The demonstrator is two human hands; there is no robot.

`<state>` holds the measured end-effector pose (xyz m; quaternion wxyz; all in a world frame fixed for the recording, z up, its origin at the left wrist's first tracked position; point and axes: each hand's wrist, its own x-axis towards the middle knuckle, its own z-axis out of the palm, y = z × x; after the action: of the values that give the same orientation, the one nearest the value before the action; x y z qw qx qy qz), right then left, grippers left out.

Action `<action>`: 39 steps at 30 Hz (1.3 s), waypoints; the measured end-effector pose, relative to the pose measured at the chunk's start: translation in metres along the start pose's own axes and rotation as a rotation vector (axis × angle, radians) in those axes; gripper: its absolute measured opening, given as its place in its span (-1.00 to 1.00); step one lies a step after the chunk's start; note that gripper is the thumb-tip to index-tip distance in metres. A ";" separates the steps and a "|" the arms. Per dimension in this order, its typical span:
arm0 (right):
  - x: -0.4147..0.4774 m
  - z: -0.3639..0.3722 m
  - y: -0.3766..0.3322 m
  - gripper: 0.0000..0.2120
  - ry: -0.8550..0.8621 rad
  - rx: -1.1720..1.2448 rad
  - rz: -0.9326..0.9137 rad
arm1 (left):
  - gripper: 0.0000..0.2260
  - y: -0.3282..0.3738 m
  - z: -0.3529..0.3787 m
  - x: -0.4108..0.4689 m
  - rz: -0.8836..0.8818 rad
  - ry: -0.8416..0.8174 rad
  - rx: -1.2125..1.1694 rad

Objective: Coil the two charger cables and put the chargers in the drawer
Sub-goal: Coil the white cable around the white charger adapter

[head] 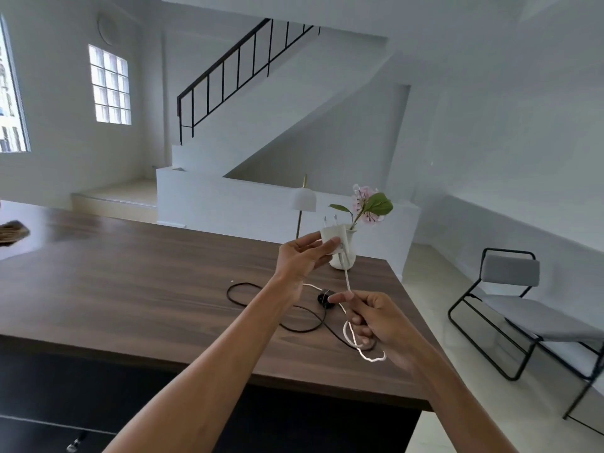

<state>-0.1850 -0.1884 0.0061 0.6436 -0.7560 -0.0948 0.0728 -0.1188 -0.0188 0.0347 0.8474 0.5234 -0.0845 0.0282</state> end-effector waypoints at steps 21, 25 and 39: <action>-0.032 -0.033 -0.137 -0.81 0.139 -0.718 -0.042 | -0.77 0.005 0.004 -0.015 0.340 0.245 0.895; -0.026 -0.051 -0.172 -0.87 0.318 -0.815 -0.299 | -0.79 0.010 0.003 -0.023 0.339 0.118 0.928; 0.021 -0.051 -0.180 -0.76 0.382 -0.830 -0.645 | -0.74 0.052 0.010 -0.040 0.289 -0.454 0.876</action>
<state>-0.1618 -0.2047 0.1918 0.2874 -0.8785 -0.2236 -0.3093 -0.1661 -0.0028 0.0786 0.4965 0.8052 -0.3179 0.0633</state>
